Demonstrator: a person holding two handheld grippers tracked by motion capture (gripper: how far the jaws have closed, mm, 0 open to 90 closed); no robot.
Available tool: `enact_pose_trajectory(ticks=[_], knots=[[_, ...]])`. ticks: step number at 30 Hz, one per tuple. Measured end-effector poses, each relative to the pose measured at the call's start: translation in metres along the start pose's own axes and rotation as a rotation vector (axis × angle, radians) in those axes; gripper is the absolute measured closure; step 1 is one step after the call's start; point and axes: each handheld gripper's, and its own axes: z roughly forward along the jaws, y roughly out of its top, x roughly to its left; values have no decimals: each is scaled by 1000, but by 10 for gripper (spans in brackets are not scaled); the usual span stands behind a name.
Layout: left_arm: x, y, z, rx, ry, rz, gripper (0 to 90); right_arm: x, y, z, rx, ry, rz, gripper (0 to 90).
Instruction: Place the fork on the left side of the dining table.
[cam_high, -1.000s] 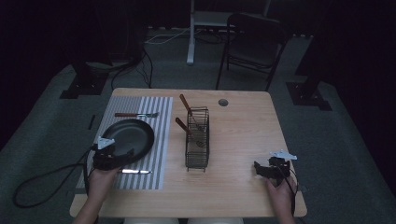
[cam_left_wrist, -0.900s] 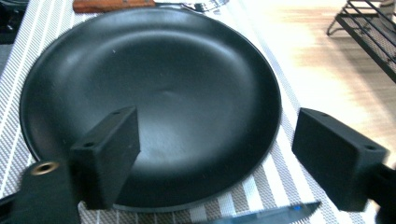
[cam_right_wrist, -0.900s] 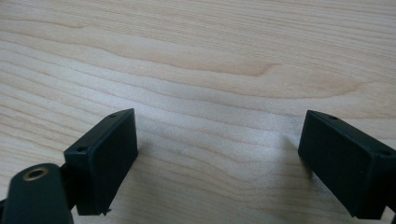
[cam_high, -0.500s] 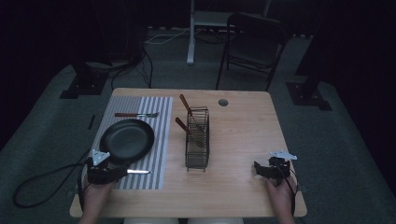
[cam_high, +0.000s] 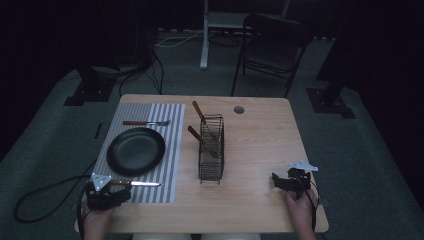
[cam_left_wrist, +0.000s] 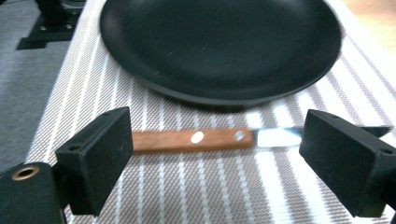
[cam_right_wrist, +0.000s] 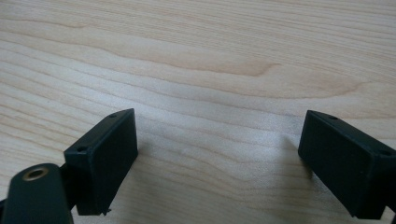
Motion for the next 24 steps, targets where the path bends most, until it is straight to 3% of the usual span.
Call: enact_pose_trajectory(ticks=[8,10,13,19,24], knots=[[9,-9,-2,-1,47,-49,101,0,0,0,0,0,0,115],[12,-11,-2,-3,76,-68,101,0,0,0,0,0,0,115],[14,-11,-2,-17,107,-64,101,0,0,0,0,0,0,115],[19,-11,-1,-18,128,-80,101,0,0,0,0,0,0,114],[23,-12,0,-11,110,-101,101,0,0,0,0,0,0,114]])
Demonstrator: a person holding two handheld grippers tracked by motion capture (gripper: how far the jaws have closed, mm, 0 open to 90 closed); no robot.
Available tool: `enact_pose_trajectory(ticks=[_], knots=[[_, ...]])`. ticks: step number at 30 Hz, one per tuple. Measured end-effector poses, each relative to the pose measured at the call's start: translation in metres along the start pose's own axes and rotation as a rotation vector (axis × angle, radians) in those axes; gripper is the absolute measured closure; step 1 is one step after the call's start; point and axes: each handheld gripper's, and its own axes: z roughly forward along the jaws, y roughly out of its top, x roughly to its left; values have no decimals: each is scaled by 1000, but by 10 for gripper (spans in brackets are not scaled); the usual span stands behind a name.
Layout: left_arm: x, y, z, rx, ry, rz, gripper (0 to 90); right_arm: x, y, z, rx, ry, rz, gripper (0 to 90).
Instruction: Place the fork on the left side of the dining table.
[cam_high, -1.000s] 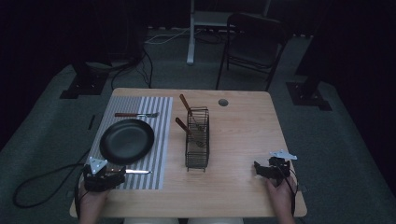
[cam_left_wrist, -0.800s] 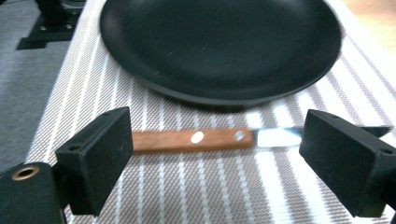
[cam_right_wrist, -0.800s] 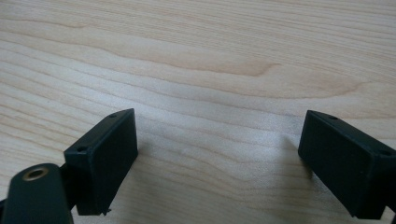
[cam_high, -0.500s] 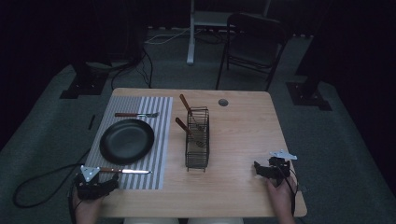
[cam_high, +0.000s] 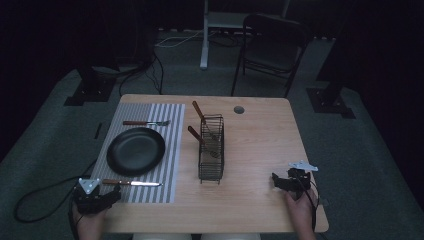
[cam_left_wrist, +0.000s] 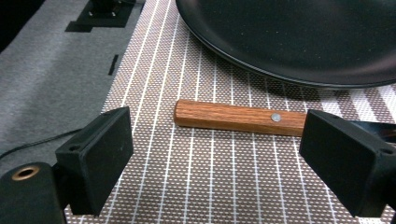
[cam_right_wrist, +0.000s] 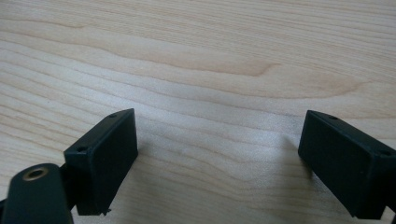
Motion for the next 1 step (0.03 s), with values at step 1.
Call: enact_pose_trajectory(ticks=[1], knots=[[0,0,0,1,-4,-1,100,0,0,0,0,0,0,115]])
